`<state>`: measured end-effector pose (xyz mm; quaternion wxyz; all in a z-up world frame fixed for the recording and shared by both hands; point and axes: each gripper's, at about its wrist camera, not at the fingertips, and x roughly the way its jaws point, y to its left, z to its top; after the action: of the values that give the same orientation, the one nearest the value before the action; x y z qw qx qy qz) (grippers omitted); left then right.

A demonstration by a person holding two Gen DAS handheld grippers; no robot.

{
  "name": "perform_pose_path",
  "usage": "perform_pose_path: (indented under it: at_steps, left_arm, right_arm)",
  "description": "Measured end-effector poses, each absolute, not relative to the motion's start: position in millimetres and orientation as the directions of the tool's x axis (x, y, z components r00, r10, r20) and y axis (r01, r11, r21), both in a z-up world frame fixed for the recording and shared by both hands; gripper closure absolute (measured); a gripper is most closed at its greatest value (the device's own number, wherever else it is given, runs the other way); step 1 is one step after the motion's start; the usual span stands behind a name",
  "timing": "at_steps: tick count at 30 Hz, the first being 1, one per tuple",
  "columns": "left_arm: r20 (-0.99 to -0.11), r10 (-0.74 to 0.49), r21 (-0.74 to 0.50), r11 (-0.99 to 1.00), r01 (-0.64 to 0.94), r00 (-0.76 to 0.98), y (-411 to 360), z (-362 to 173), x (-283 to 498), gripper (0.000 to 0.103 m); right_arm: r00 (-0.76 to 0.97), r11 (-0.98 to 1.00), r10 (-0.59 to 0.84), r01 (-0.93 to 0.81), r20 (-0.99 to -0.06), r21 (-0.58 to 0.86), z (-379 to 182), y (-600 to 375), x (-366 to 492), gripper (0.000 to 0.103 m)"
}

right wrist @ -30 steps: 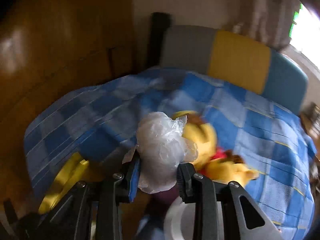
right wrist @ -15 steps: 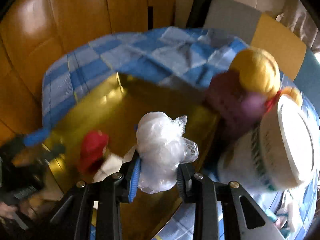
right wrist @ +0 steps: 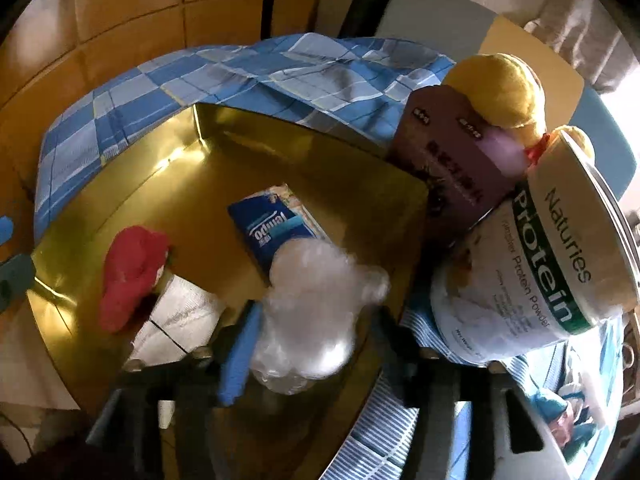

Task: Organize soft objects
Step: 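Release the white sock onto the gold tray while the right tool drops the plastic bag there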

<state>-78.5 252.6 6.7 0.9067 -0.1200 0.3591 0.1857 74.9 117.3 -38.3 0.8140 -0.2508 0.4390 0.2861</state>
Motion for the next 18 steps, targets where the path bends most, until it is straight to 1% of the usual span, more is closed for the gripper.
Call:
perform_pose_path:
  at_steps: [6,18]
  left_arm:
    - [-0.699,0.241,-0.084,0.907,-0.412,0.673,248,6,-78,0.030]
    - [-0.712,0.225,-0.061,0.924,-0.377,0.666,229,2,-75,0.030]
  right_arm:
    - [0.475,0.719,0.277,-0.679,-0.836,-0.148,-26,111,65,0.036]
    - [0.550,0.753,0.330,-0.644,-0.767,-0.137,5,74,43,0.036]
